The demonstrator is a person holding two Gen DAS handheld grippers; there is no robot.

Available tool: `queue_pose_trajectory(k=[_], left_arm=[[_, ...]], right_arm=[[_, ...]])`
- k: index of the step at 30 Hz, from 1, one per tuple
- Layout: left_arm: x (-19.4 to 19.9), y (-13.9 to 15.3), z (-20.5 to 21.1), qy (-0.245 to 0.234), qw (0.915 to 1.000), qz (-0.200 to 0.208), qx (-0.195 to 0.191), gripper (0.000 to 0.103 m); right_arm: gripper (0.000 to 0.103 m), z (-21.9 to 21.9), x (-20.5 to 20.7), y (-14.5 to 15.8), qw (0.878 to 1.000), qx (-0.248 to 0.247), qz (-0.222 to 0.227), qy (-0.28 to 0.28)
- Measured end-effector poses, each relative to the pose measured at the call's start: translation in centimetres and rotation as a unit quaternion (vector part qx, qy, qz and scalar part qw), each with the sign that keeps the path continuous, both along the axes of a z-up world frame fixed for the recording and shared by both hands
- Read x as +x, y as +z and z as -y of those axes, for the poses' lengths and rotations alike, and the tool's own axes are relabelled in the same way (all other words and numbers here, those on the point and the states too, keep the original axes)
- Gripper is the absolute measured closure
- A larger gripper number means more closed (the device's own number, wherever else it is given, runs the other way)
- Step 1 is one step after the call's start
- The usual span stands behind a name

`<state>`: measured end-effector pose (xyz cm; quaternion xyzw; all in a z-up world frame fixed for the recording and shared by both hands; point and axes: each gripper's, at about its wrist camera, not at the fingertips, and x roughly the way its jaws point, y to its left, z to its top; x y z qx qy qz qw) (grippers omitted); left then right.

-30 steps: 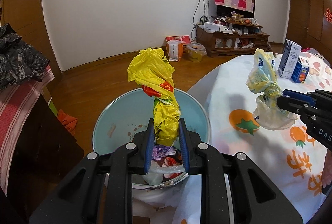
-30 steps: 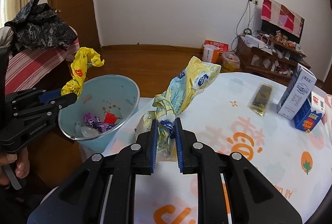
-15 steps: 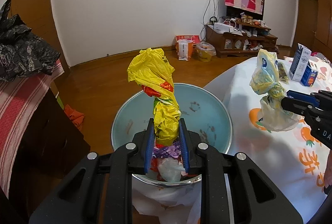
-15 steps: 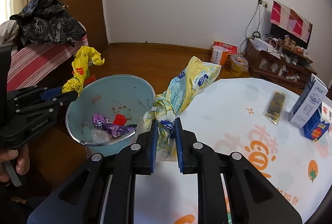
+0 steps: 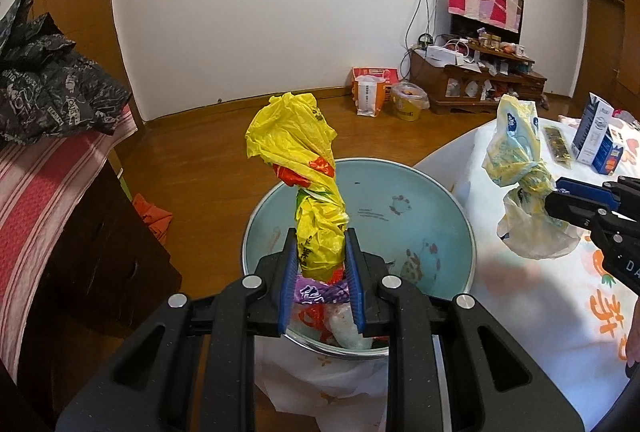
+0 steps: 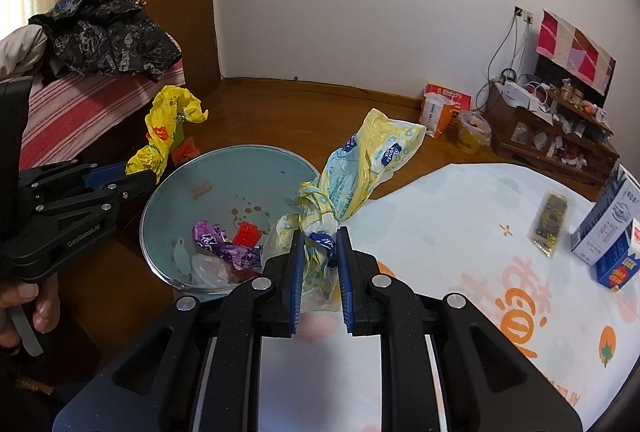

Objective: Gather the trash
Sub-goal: 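Open both grippers over the bin, dropping yellow bag and wrapper bag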

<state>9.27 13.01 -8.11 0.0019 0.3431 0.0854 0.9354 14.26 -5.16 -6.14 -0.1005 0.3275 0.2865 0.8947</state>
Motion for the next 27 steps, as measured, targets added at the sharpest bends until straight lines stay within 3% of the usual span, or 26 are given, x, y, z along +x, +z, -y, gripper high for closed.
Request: queue_pose_trajectory(k=[27], left_arm=[[-0.3,0.1,-1.4,0.019,0.9998,0.0,-0.005,0.08]], right_arm=[[0.086,-1.6,-0.3,0.0,1.0,-0.006,0.002,0.026]])
